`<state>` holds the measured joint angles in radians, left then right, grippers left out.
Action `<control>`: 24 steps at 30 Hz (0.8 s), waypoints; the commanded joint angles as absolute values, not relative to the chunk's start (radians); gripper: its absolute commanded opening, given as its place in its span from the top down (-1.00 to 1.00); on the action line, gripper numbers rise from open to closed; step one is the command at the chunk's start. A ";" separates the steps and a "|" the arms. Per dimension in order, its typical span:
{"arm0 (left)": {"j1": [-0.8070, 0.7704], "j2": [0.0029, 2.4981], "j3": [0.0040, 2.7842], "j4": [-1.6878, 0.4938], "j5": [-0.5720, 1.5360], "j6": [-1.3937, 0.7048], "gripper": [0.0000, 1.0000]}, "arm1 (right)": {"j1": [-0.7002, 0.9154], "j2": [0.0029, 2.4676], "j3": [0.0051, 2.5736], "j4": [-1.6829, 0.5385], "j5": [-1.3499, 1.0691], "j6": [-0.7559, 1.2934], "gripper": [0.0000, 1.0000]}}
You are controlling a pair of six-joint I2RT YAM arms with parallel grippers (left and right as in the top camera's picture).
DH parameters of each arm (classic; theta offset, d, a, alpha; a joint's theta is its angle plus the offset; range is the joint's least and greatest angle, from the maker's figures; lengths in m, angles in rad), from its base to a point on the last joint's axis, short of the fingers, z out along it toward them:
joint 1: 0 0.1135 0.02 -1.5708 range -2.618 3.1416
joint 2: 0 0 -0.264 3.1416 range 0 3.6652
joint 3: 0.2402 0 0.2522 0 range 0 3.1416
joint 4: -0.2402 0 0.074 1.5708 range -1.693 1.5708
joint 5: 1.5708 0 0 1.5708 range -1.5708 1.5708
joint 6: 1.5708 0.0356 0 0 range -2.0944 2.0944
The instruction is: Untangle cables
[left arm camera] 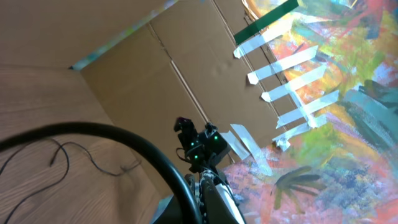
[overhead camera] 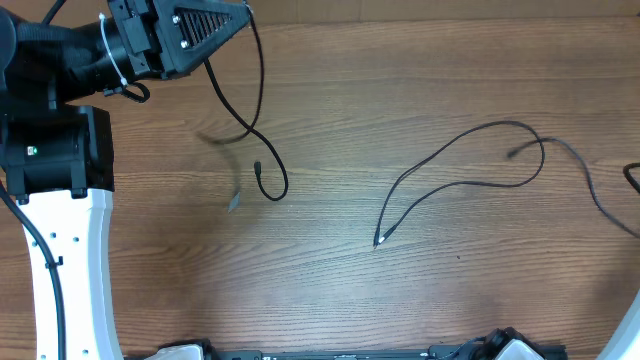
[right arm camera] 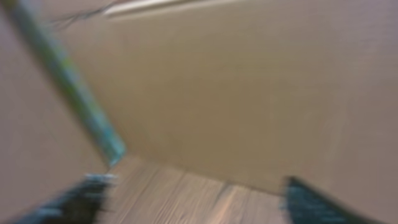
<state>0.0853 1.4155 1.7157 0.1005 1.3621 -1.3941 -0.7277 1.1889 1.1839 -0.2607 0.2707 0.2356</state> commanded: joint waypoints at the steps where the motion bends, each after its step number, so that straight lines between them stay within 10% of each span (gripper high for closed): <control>1: 0.087 1.393 1.737 0.105 1.391 -1.365 0.92 | -0.712 1.188 1.199 -0.254 -0.078 0.215 -1.00; 24: 0.085 1.393 1.737 0.104 1.550 -1.296 0.73 | -0.314 1.367 1.198 -0.765 -0.226 0.424 -1.00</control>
